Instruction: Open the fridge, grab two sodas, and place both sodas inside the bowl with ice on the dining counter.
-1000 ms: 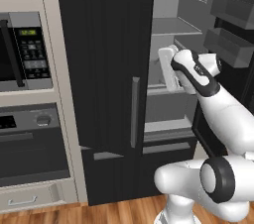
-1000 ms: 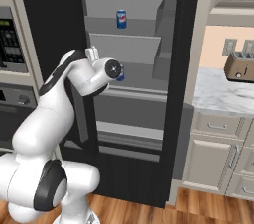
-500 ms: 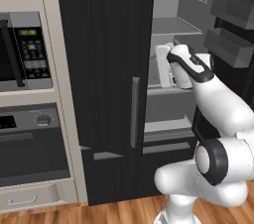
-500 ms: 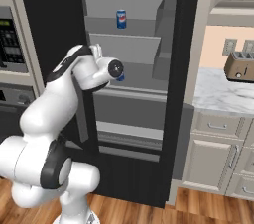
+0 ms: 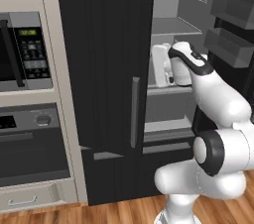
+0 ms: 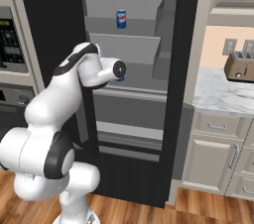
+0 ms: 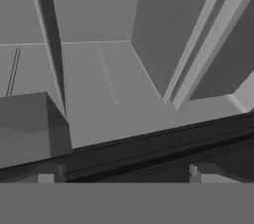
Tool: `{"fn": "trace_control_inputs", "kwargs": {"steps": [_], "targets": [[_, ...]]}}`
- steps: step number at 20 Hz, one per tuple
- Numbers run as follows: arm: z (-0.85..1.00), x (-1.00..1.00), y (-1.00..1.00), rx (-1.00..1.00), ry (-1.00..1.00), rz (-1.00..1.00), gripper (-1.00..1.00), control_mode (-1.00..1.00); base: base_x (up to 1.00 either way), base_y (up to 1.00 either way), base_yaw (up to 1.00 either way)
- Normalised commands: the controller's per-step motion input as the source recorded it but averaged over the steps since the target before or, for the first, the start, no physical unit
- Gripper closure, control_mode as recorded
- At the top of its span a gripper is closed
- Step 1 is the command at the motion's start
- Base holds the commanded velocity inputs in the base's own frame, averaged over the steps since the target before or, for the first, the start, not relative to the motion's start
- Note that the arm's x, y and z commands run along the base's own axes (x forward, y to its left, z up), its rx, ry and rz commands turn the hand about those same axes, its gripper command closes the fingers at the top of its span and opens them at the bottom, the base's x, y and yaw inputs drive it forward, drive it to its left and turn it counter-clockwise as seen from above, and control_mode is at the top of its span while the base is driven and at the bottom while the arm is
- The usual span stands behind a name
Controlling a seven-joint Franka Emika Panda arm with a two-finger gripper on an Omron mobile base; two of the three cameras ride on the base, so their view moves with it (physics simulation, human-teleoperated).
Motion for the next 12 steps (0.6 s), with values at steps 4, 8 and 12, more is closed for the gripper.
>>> {"fn": "trace_control_inputs", "kwargs": {"steps": [4,8,12], "targets": [[0.0,-0.55,0.56,0.0,-0.09,0.25,-1.0,-1.0,0.0,0.0,0.0],[0.0,-0.6,0.67,-0.01,-0.1,0.25,-1.0,-1.0,0.0,0.0,0.0],[0.0,-0.42,0.78,-0.03,-0.01,0.27,-1.0,-1.0,0.0,0.0,0.0]]}}
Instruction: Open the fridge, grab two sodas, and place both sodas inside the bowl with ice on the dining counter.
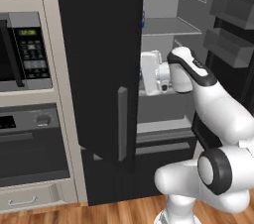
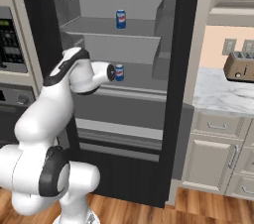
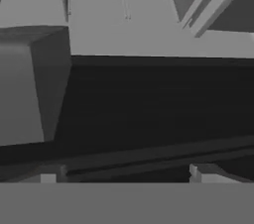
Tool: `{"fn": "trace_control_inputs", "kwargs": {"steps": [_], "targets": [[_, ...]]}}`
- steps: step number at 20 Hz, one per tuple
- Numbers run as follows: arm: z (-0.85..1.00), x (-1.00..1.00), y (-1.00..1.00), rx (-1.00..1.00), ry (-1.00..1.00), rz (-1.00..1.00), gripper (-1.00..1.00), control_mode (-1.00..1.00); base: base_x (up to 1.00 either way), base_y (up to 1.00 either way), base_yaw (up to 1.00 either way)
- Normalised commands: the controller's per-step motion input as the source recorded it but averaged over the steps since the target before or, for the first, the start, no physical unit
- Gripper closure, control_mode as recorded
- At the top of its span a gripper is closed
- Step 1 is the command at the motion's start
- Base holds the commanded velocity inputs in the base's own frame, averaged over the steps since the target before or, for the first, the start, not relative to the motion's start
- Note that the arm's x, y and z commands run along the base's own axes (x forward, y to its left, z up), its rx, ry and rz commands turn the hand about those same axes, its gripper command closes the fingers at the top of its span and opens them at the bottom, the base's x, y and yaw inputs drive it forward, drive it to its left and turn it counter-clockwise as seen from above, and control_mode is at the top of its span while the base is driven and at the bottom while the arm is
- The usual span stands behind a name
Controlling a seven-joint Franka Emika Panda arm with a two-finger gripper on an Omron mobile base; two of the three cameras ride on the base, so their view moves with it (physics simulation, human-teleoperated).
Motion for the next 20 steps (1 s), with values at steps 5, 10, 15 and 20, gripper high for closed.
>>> {"fn": "trace_control_inputs", "kwargs": {"steps": [5,10,15,20], "targets": [[0.0,-0.56,0.88,-0.07,-0.02,0.27,-1.0,-1.0,0.0,0.0,0.0],[0.0,-0.54,0.86,-0.06,-0.06,0.22,-1.0,-1.0,0.0,0.0,0.0],[0.0,-0.29,0.8,-0.03,-0.05,0.17,-1.0,-1.0,0.0,0.0,0.0],[0.0,-0.08,0.77,-0.01,-0.05,0.08,-1.0,-1.0,0.0,0.0,0.0]]}}
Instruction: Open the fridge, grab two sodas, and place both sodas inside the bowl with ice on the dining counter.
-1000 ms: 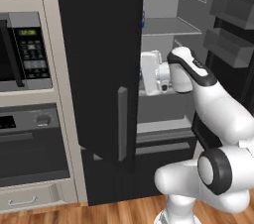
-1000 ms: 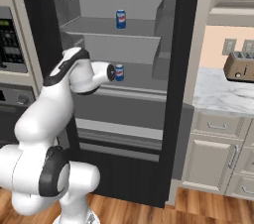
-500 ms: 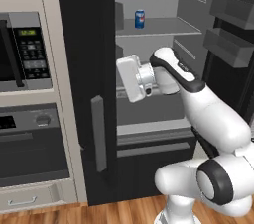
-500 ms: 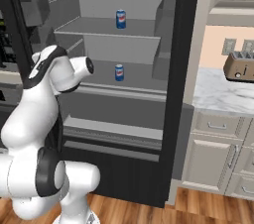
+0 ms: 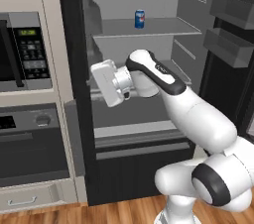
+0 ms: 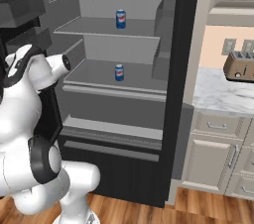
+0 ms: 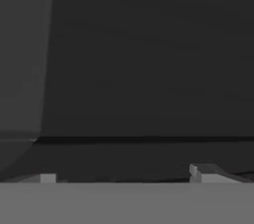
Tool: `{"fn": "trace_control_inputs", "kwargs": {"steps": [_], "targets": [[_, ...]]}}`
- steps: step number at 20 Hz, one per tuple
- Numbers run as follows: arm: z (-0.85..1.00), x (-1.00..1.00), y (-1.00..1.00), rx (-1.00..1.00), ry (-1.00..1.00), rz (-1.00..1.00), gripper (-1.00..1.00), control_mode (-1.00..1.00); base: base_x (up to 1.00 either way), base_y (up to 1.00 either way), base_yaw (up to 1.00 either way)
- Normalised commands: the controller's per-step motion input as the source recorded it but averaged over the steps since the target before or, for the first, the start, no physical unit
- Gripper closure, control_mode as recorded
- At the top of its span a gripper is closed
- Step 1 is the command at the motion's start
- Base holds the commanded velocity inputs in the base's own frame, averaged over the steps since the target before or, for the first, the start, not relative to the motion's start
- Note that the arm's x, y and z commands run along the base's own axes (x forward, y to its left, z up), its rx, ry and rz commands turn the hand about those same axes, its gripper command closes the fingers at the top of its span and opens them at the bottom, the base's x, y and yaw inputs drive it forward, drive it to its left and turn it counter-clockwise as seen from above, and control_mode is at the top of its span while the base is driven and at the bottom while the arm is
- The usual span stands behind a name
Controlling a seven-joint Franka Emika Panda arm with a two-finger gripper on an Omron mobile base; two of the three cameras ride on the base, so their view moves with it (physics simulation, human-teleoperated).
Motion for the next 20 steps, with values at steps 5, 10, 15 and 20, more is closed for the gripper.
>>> {"fn": "trace_control_inputs", "kwargs": {"steps": [5,10,15,20], "targets": [[-0.07,-0.08,0.75,-0.07,-0.09,0.0,-1.0,-1.0,0.0,0.0,0.0],[-0.07,-0.01,0.3,-0.07,-0.01,0.0,-1.0,-1.0,0.0,0.0,0.0],[-0.01,-0.24,-0.65,-0.19,-0.19,-0.04,-1.0,-1.0,0.0,0.0,0.0],[0.01,-0.21,-0.93,-0.34,-0.2,-0.08,-1.0,-1.0,0.0,0.0,0.0]]}}
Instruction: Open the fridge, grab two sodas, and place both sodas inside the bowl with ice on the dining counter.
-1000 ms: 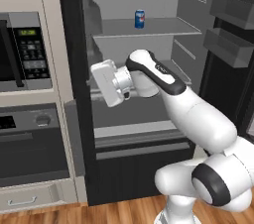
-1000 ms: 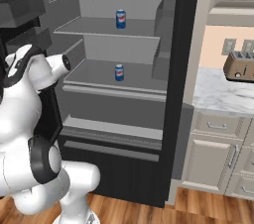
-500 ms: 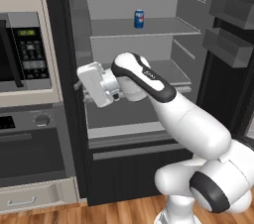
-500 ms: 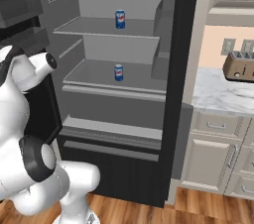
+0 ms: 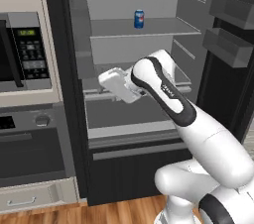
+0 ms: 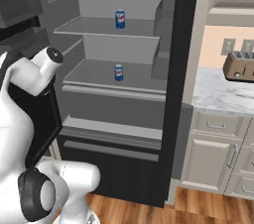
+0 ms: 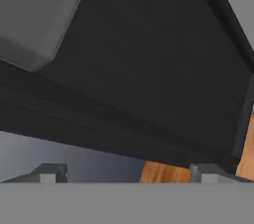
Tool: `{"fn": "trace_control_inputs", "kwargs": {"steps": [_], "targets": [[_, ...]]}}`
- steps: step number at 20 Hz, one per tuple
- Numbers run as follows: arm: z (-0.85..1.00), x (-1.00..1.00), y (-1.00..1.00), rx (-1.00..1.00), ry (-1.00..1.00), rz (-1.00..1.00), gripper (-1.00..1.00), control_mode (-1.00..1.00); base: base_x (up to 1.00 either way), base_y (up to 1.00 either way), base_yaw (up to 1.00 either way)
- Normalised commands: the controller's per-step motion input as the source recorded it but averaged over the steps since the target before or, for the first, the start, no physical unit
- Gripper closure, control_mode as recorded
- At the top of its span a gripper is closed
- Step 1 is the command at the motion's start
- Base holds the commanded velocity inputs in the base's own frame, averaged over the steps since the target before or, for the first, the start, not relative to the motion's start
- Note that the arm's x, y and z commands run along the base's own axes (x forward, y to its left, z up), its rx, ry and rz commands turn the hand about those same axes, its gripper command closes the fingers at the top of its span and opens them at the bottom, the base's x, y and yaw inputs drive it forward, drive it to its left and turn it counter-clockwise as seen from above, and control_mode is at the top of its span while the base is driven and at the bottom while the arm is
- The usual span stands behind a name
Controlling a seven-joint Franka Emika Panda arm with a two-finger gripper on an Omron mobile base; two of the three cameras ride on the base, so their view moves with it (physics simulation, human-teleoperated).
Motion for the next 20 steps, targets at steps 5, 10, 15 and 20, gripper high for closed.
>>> {"fn": "trace_control_inputs", "kwargs": {"steps": [5,10,15,20], "targets": [[-0.04,-0.38,-0.99,-0.37,-0.24,-0.16,-1.0,-1.0,0.0,0.0,0.0],[-0.31,-0.08,-0.86,-0.36,-0.15,-0.16,-1.0,-1.0,0.0,0.0,0.0],[-0.69,-0.1,-0.82,-0.24,-0.05,-0.13,-1.0,-1.0,0.0,0.0,0.0],[-0.38,-0.6,-0.9,-0.15,-0.07,-0.16,-1.0,-1.0,0.0,0.0,0.0]]}}
